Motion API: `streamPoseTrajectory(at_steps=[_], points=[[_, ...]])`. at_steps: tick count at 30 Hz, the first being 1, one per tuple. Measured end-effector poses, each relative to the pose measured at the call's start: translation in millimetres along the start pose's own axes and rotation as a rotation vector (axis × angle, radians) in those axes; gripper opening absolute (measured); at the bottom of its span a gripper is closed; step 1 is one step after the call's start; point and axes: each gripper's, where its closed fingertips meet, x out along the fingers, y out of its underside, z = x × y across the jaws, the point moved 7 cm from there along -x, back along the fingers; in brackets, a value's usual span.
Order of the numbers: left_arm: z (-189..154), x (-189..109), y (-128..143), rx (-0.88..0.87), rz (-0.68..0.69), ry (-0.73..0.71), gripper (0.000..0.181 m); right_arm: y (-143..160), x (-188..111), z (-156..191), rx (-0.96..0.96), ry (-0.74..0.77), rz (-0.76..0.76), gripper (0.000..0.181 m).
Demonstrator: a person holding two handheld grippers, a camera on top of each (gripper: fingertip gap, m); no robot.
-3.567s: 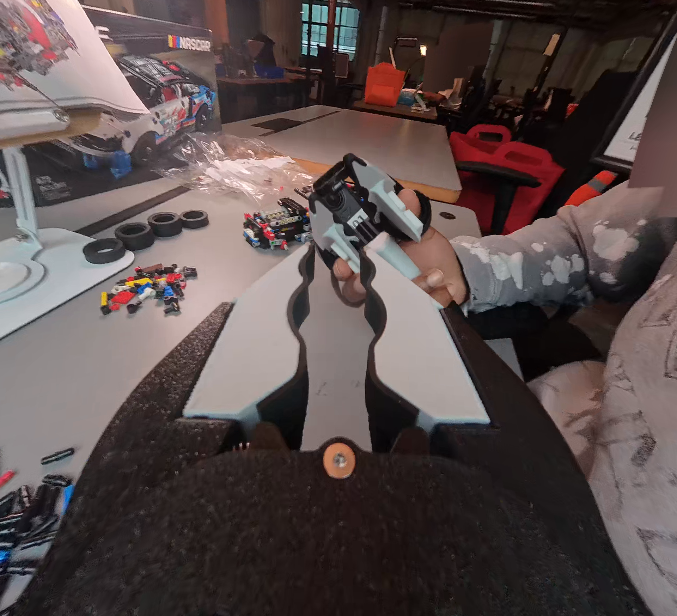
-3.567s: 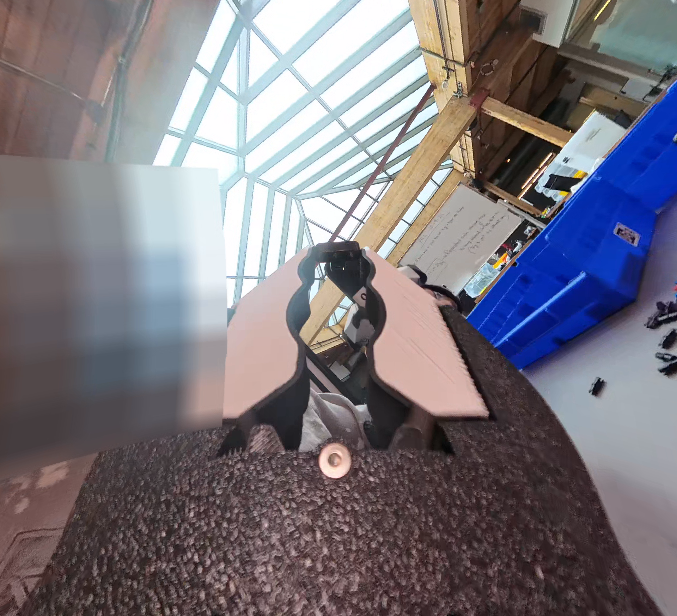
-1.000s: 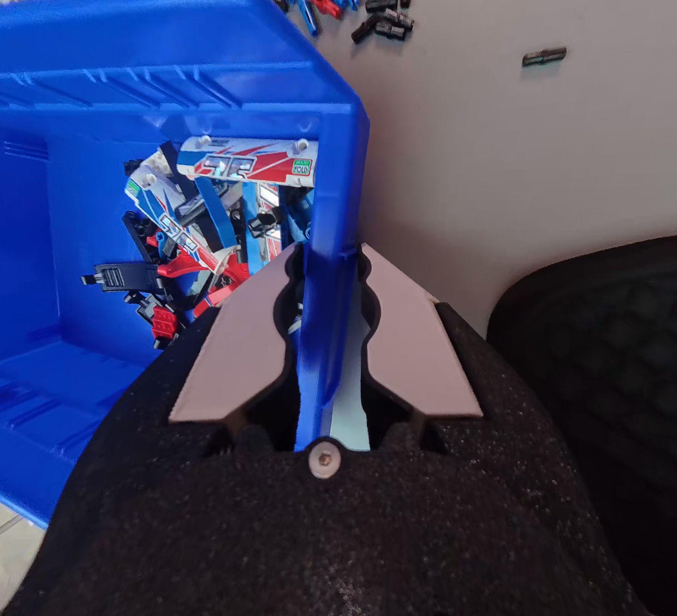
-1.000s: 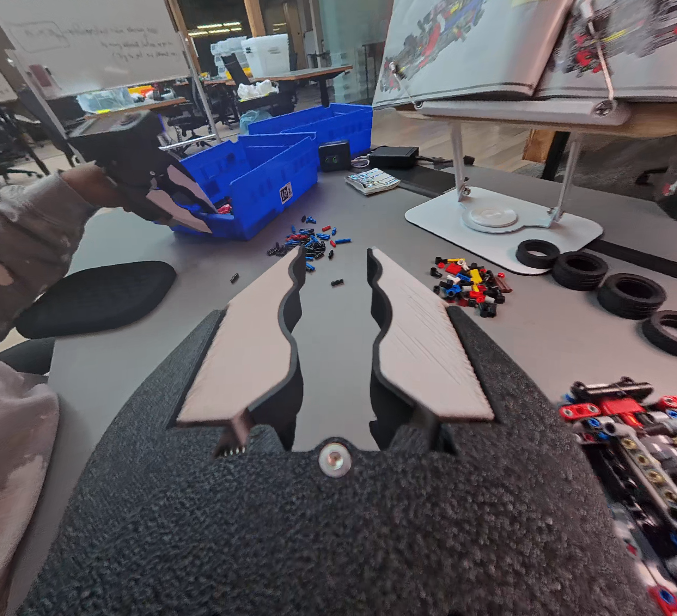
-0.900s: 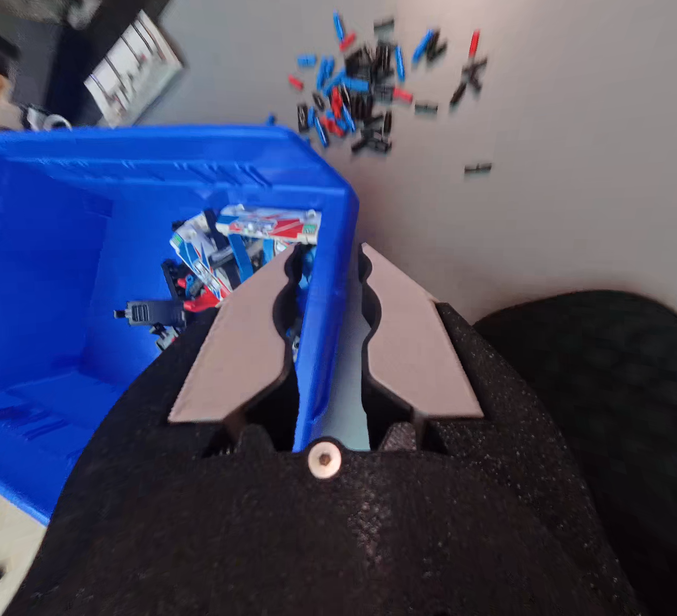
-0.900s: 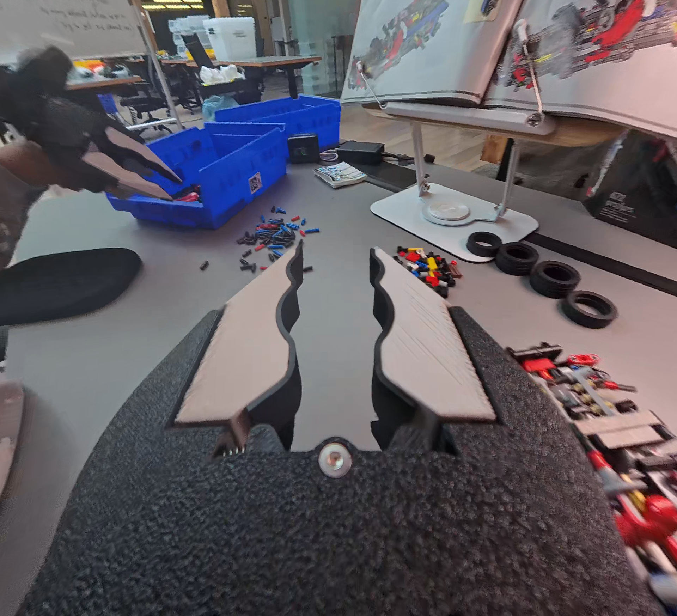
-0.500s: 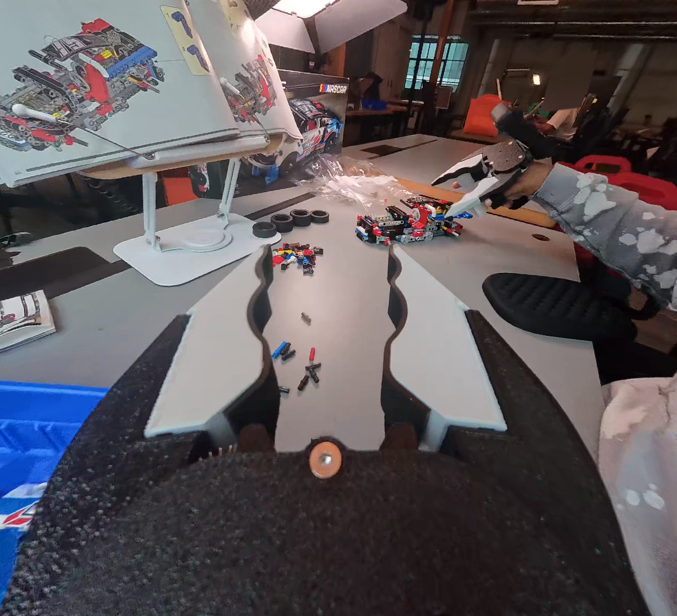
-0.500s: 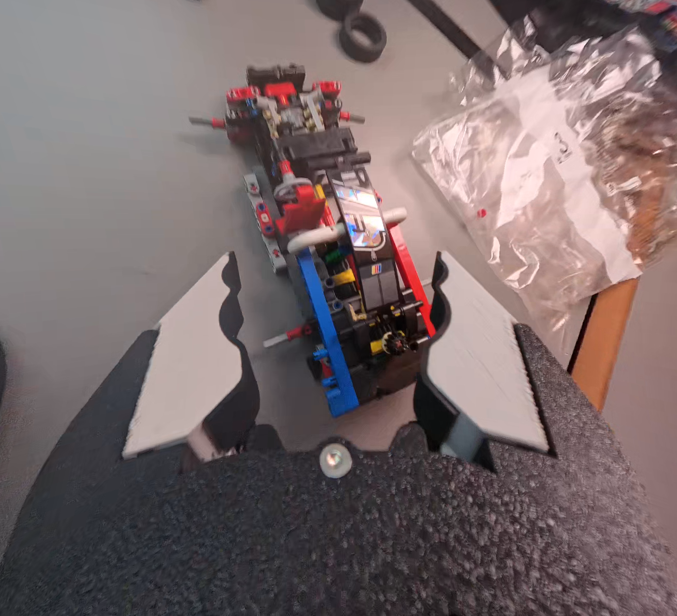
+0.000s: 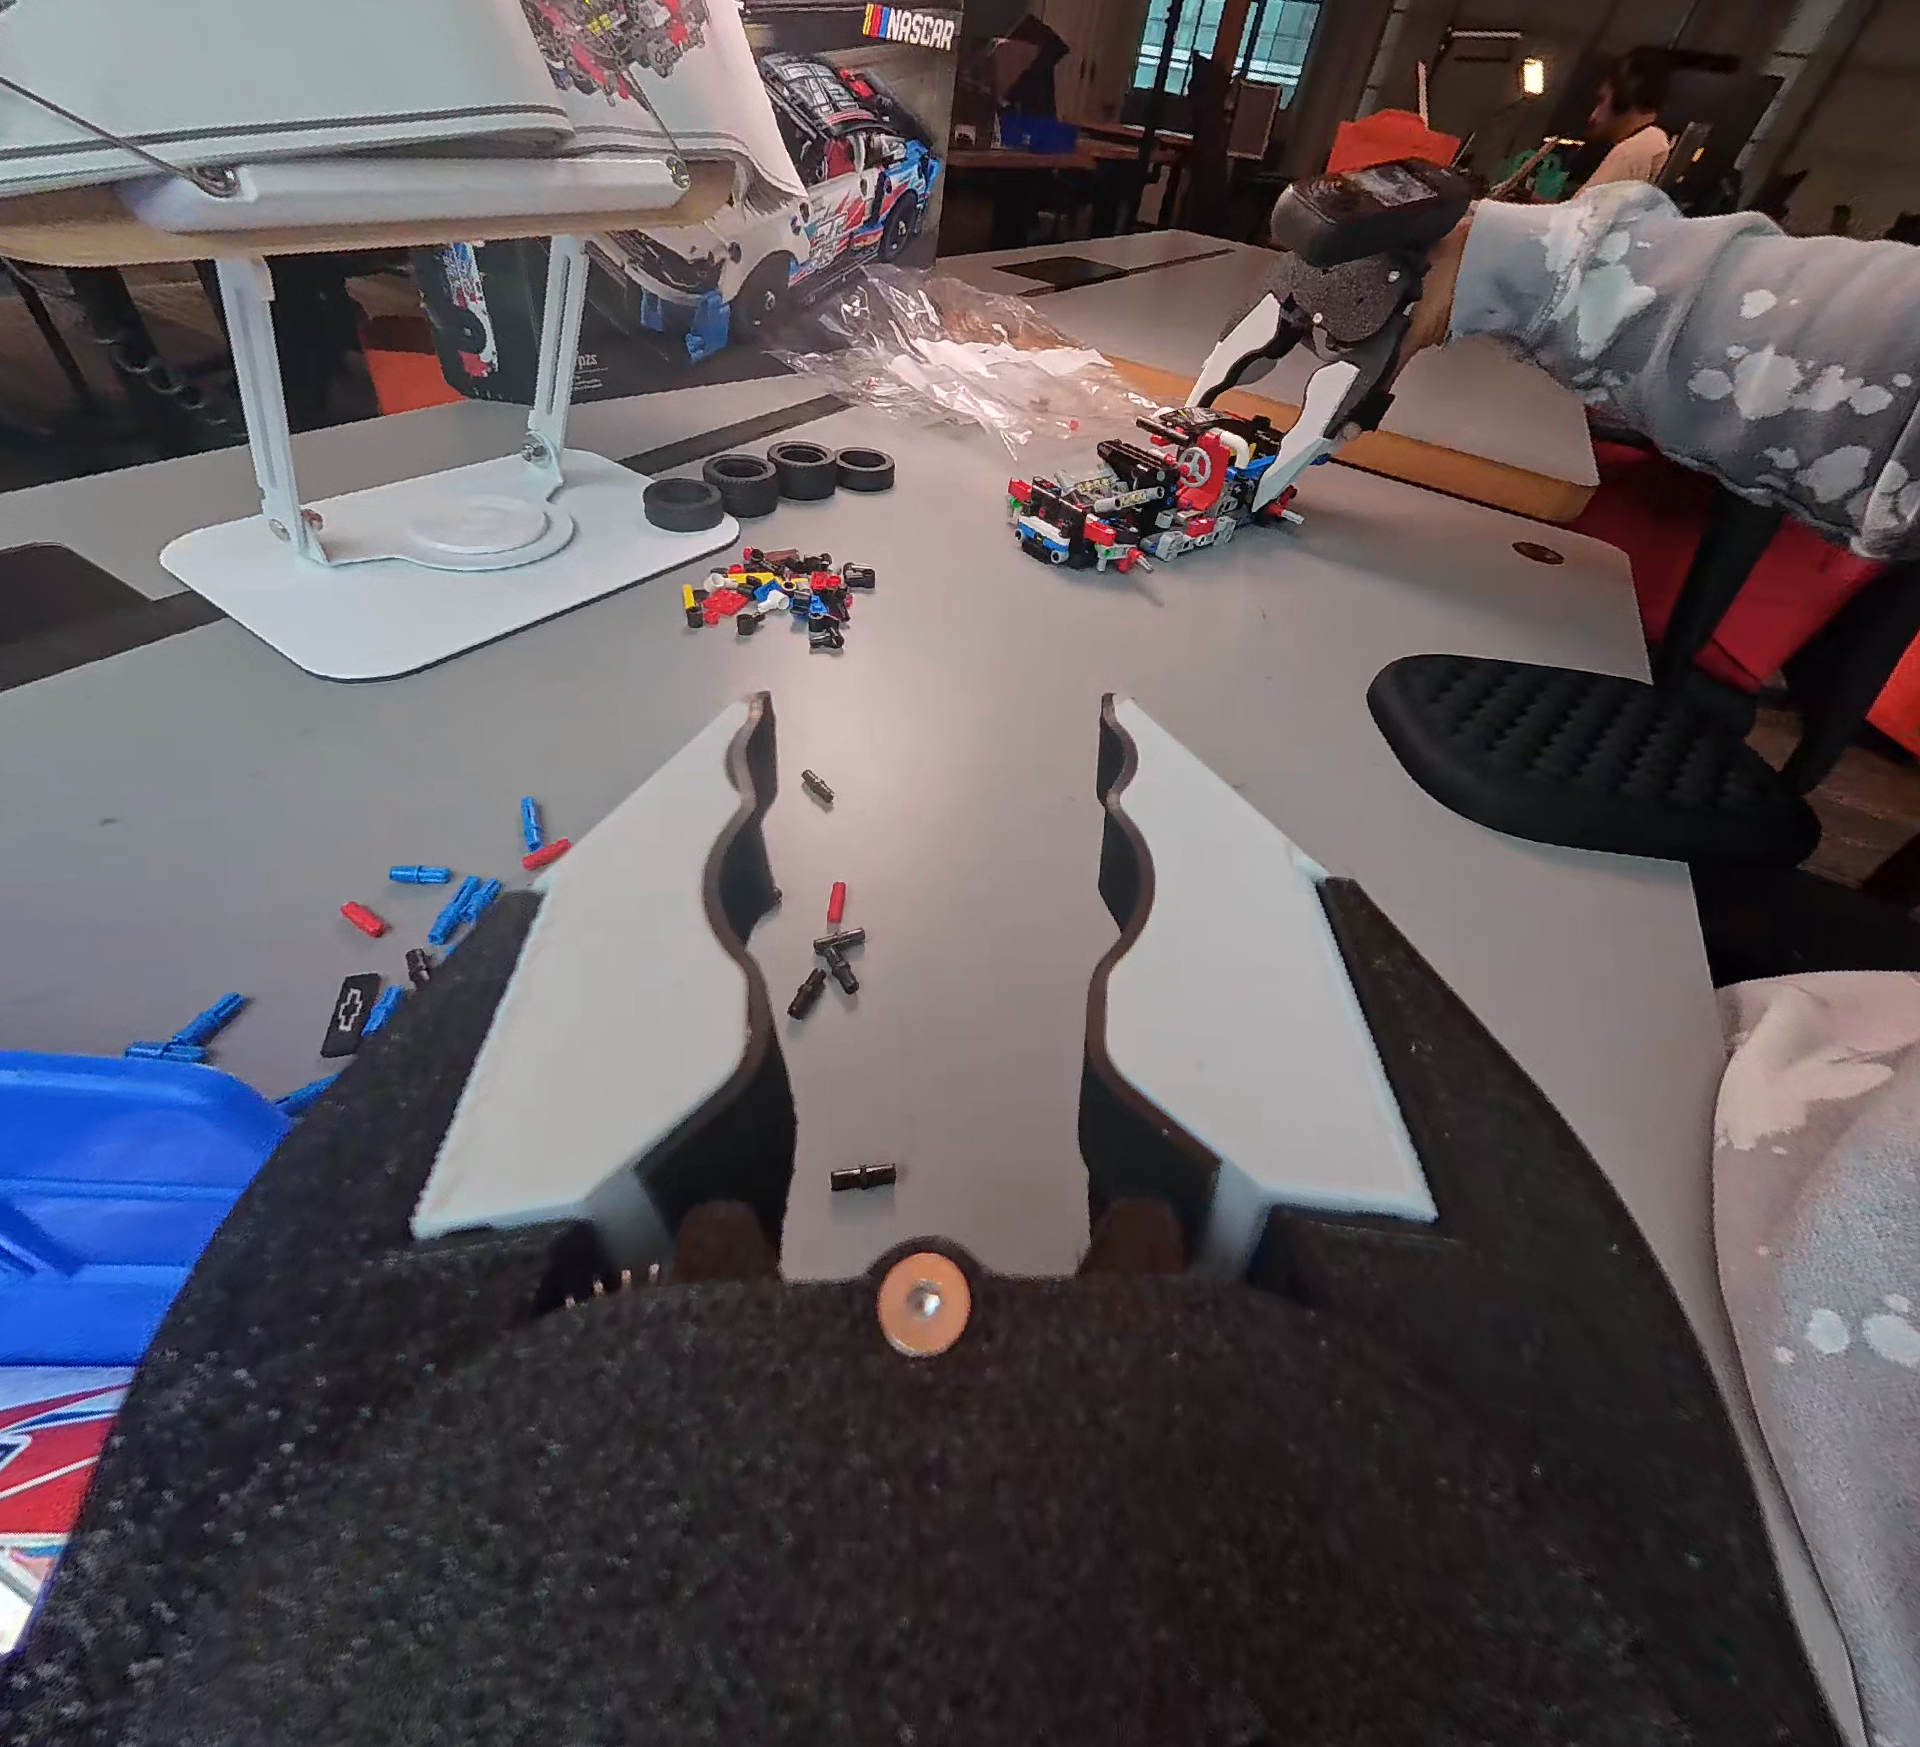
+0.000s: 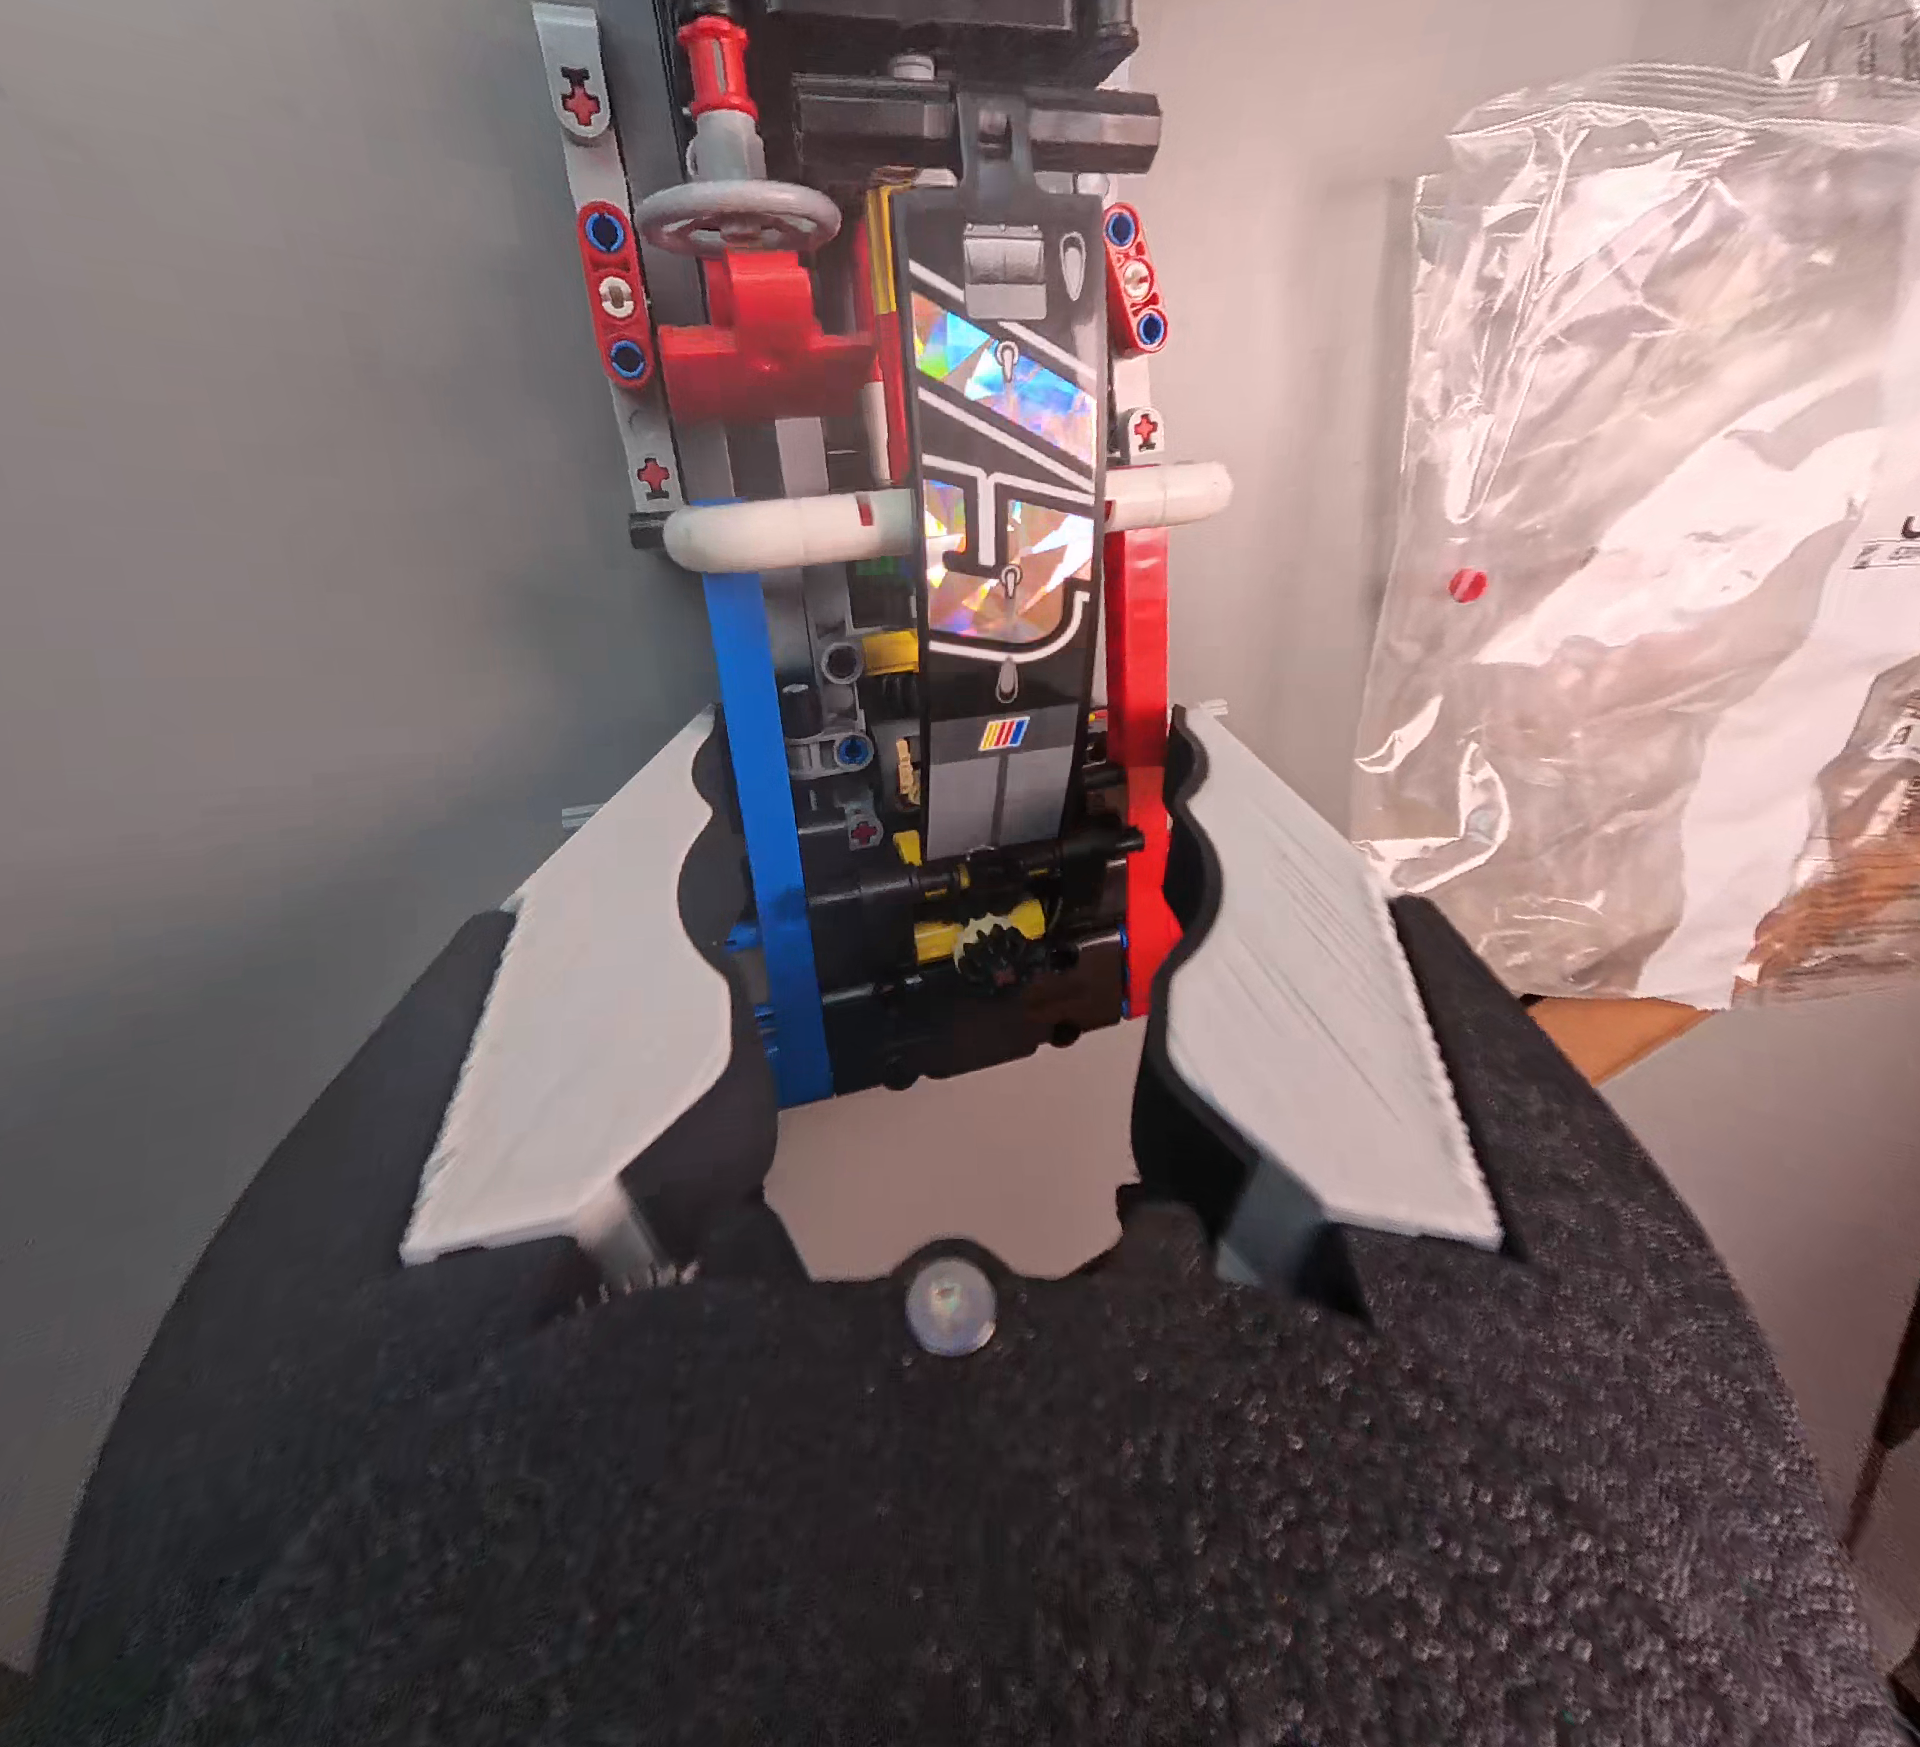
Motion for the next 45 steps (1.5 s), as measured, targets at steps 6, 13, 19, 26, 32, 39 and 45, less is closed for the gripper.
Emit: streamPoseTrajectory(at_steps=[6, 13, 19, 26, 32, 39, 45], points=[[2.1, -0.4, -1.7, 0.005, -0.002, -0.014, 0.060, -34.6, -27.1, 7.1, 0.028, -0.033, -0.055, 0.084], [23.6, 15.4, -45.5, 0.083, -0.030, -0.151, 0.056, -179.9, -77.0, 3.2, 0.035, 0.234, -0.671, 0.055], [71.1, 65.1, -124.3, -0.101, -0.170, -0.260, 0.048, -297.1, -82.6, -21.5, 0.163, 0.443, -0.963, 0.031], [193.4, 112.2, -125.5, -0.340, -0.144, -0.587, 0.034, -349.6, -64.7, -95.2, 0.305, 0.671, -0.914, 0.031], [207.3, 120.7, -105.8, -0.254, -0.100, -0.656, 0.011, -353.6, -50.5, -110.0, 0.255, 0.688, -0.872, 0.025], [208.3, 116.7, -69.6, -0.606, -0.231, -0.553, 0.014, -347.5, -44.1, -113.0, 0.270, 0.673, -0.903, 0.018], [194.5, 107.2, -67.5, -0.691, -0.367, -0.519, 0.035, -345.8, -42.2, -112.7, 0.272, 0.658, -0.918, 0.014]])
